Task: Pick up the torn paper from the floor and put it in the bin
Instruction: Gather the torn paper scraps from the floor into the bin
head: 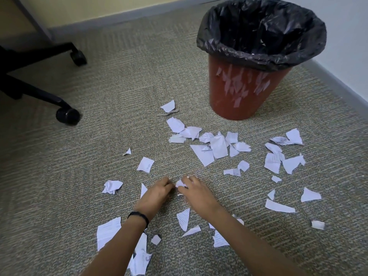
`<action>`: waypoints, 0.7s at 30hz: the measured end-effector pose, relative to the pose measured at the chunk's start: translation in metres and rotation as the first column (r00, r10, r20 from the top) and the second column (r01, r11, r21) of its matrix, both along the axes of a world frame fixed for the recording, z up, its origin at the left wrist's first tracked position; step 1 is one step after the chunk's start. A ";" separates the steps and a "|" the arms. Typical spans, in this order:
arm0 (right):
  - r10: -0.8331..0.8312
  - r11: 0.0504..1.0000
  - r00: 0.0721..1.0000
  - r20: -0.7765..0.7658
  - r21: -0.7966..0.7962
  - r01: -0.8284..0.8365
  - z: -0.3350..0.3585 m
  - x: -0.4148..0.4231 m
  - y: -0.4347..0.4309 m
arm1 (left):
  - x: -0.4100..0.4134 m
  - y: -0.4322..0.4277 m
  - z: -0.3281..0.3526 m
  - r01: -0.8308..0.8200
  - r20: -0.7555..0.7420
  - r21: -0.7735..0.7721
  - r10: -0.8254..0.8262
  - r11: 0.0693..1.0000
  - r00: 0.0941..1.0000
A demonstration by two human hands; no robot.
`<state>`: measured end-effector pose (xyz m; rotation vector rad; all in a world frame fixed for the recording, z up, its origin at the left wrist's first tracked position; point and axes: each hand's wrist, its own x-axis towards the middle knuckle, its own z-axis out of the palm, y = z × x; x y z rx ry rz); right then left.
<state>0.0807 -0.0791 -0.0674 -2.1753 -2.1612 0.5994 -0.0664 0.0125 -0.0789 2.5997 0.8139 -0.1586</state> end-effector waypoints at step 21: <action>-0.329 0.543 0.748 -0.577 0.532 0.650 0.149 0.163 0.029 | 0.133 0.053 0.146 -0.286 0.537 -0.359 0.447 0.889 0.715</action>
